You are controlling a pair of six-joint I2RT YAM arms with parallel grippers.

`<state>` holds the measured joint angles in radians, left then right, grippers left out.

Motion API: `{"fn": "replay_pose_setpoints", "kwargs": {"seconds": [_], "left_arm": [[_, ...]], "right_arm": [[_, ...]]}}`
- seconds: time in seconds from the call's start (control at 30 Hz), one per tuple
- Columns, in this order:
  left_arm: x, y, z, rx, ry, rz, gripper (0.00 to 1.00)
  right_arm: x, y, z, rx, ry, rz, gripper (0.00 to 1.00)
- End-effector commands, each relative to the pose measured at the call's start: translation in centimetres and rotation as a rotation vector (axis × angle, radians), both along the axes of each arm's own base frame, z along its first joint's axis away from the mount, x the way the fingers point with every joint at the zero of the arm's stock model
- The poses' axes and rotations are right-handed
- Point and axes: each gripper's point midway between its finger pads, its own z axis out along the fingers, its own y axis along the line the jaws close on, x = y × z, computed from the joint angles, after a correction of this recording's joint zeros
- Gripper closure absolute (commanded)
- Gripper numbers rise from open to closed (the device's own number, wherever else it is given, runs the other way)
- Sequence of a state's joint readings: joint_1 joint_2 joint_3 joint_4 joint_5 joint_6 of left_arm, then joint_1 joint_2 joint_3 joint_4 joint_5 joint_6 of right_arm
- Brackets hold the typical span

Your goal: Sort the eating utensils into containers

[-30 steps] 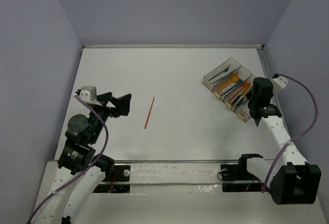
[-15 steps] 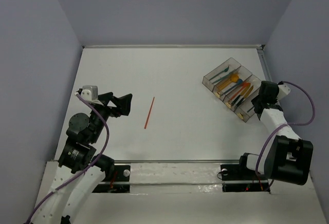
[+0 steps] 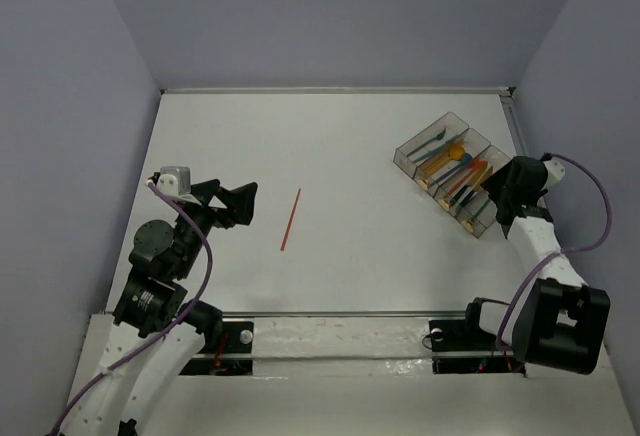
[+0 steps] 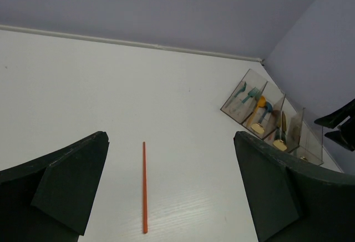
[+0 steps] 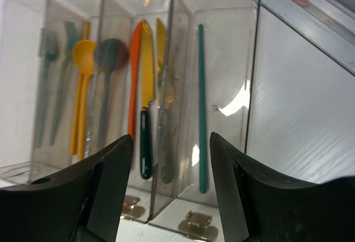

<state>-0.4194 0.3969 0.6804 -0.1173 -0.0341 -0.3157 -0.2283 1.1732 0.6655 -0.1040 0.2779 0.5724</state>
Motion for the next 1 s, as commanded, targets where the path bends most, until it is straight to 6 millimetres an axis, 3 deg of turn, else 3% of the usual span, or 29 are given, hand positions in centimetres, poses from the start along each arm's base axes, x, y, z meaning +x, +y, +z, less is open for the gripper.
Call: {"fn": "replay_pose_setpoints", "kwargs": {"seconds": [0.0,0.17,0.2,0.3,0.33,0.37,0.4,0.5,0.53,0.57,0.6,0.67,0.73,0.97], "left_arm": [[0.0,-0.1,1.3,-0.009,-0.046,-0.005,0.01],[0.1,0.3,1.4,-0.01,-0.05,0.012,0.01],[0.1,0.5,1.5,-0.011,-0.052,0.024,0.01],[0.5,1.2,1.4,-0.005,-0.046,0.064,0.01],[0.7,1.5,1.3,-0.003,-0.043,0.082,0.01],[0.8,1.9,1.3,-0.003,-0.041,0.102,0.01],[0.9,2.2,1.2,0.0,-0.037,0.119,0.01],[1.1,3.0,1.3,-0.006,-0.041,0.159,0.01],[1.1,3.1,1.4,-0.007,-0.045,0.164,0.01],[1.2,3.2,1.3,-0.005,-0.044,0.171,0.01],[1.5,3.6,1.2,-0.003,-0.039,0.191,0.01],[1.7,3.7,1.1,0.001,-0.032,0.196,0.01],[2.0,4.2,0.9,0.007,-0.024,0.217,0.01],[1.9,4.4,1.2,0.0,-0.034,0.228,0.01]], "right_arm": [[1.4,3.3,4.5,-0.005,-0.149,0.157,0.34],[2.6,13.9,6.2,0.001,-0.168,0.449,0.32],[2.1,18.4,6.1,0.009,-0.16,0.565,0.31],[1.9,24.1,5.4,-0.005,-0.128,0.668,0.3],[1.3,28.0,5.4,0.005,-0.129,0.751,0.31],[1.1,29.7,5.2,-0.004,-0.126,0.78,0.3],[-0.3,33.1,5.1,-0.008,-0.121,0.864,0.3],[-0.8,38.1,3.7,-0.073,-0.072,0.932,0.3],[-2.2,40.2,3.0,-0.088,-0.045,0.983,0.3],[-1.9,41.8,2.2,-0.103,-0.026,0.995,0.3],[-2.9,43.4,1.7,-0.114,-0.012,1.037,0.3],[-3.1,44.6,-0.1,-0.157,0.029,1.04,0.3],[-3.3,46.0,-0.2,-0.157,0.042,1.051,0.3],[-2.6,47.3,-2.6,-0.157,0.098,1.034,0.3]]}}
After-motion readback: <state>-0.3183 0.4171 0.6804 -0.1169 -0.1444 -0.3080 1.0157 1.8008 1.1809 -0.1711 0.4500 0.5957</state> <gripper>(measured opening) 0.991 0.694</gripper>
